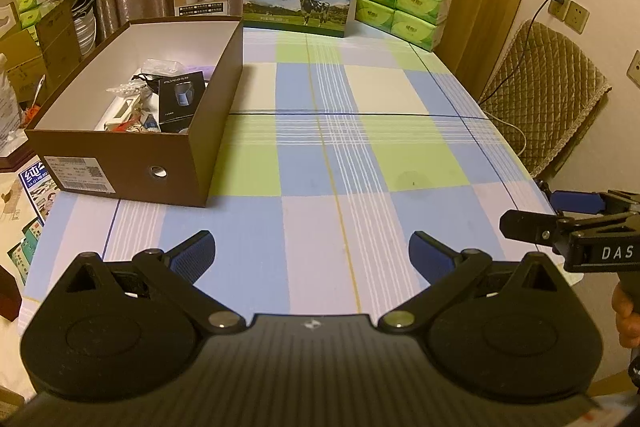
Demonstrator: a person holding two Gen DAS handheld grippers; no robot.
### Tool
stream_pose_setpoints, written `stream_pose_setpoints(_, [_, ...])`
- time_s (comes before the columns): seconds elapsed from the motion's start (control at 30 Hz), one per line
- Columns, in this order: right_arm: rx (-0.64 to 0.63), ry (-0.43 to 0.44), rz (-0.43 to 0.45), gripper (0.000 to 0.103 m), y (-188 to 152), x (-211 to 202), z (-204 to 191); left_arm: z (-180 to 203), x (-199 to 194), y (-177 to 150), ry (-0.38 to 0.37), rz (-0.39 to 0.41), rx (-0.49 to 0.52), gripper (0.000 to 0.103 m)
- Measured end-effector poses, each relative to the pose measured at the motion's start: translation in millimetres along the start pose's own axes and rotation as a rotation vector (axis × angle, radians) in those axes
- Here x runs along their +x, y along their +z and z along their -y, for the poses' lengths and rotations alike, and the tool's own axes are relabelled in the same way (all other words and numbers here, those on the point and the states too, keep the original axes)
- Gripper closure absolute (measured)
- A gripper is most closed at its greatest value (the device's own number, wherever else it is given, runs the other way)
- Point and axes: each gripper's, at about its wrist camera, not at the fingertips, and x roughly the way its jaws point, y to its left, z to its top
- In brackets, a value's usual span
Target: Organize objects
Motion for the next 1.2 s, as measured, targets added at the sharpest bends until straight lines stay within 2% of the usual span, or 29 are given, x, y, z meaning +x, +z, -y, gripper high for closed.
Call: stream_pose_setpoints(1.2, [0.006, 0.009, -0.004, 0.002, 2.3, 3.0, 7.8, 7.7, 7.8, 2.3, 0.01, -0.008, 0.005, 0.001])
